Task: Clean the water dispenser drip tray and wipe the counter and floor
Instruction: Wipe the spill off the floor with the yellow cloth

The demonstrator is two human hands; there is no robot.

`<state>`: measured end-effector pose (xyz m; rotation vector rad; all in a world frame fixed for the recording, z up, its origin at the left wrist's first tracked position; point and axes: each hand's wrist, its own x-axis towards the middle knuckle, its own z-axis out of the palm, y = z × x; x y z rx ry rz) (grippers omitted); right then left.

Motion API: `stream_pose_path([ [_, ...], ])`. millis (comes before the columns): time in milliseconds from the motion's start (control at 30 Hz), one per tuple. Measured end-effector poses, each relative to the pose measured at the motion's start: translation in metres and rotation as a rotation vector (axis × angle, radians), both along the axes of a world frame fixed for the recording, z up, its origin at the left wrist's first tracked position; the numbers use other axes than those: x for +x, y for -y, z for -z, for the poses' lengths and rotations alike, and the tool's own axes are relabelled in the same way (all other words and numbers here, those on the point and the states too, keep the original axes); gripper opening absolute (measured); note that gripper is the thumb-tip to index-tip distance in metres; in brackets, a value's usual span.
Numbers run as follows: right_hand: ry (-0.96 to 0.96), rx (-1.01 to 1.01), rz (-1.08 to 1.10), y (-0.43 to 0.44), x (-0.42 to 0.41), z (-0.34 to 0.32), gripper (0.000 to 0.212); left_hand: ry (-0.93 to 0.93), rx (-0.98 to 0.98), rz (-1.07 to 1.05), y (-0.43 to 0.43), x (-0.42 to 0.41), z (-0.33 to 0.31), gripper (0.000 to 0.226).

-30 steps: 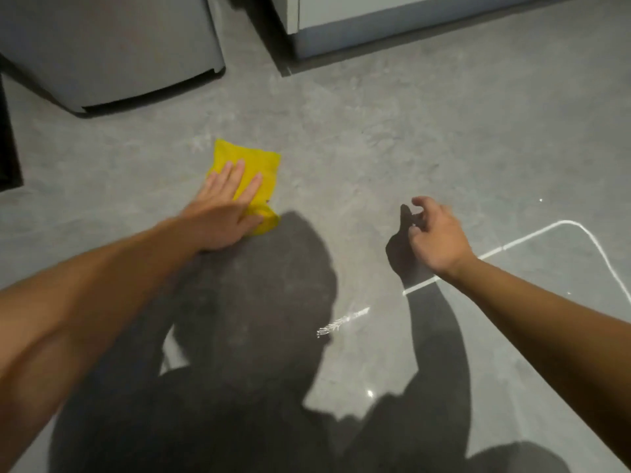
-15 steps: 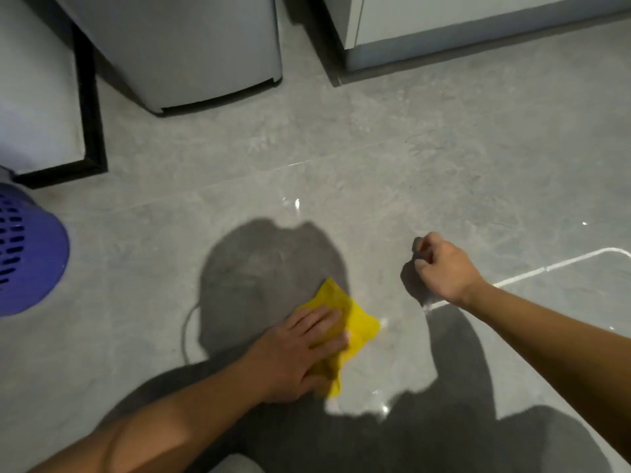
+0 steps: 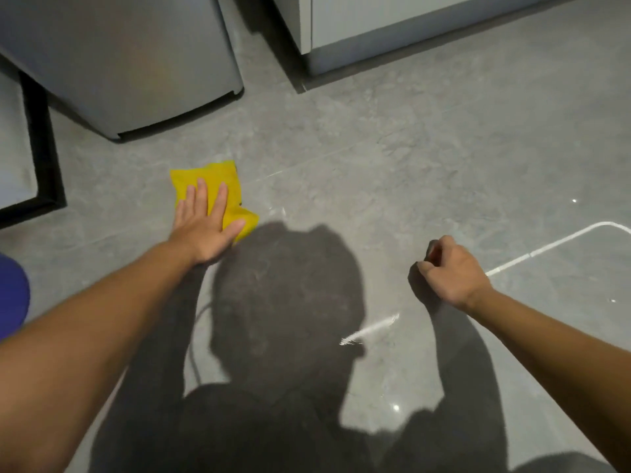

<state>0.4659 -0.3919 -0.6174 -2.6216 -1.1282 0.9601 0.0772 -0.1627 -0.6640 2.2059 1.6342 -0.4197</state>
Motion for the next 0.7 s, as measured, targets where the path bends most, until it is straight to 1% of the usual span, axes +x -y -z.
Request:
stream_pose_path([
  [67, 0.006, 0.016, 0.059, 0.013, 0.015, 0.001, 0.017, 0.027, -0.003, 0.108, -0.012, 0.047, 0.001, 0.088],
  [167, 0.015, 0.03, 0.139, 0.034, 0.031, -0.001, 0.016, 0.09, 0.047, 0.336, 0.01, 0.12, 0.0, 0.088],
  [233, 0.012, 0.02, 0.176, 0.044, 0.037, -0.003, 0.015, 0.116, 0.076, 0.526, 0.047, 0.162, -0.001, 0.089],
  [300, -0.005, 0.012, 0.204, 0.049, 0.037, -0.006, 0.016, 0.102, 0.04, 0.737, 0.094, 0.189, -0.001, 0.091],
  [333, -0.011, 0.009, 0.21, 0.05, 0.035, -0.007, 0.017, 0.107, 0.015, 0.841, 0.119, 0.194, -0.002, 0.092],
  [400, -0.025, -0.002, 0.203, 0.048, 0.026, -0.008, 0.017, 0.188, -0.02, 0.98, 0.17, 0.183, -0.006, 0.09],
  [467, -0.045, -0.007, 0.171, 0.041, 0.009, -0.007, 0.016, 0.276, -0.045, 1.03, 0.209, 0.153, -0.013, 0.088],
  [533, -0.072, -0.008, 0.122, 0.031, -0.013, -0.005, 0.015, 0.274, -0.051, 1.011, 0.23, 0.118, -0.017, 0.086],
  [600, -0.128, -0.003, 0.069, 0.018, -0.041, -0.003, 0.014, 0.258, -0.051, 0.919, 0.237, 0.085, -0.022, 0.079],
  [700, -0.228, 0.0, -0.019, 0.003, -0.087, -0.006, 0.01, 0.215, 0.028, 0.749, 0.235, 0.04, -0.033, 0.058],
])
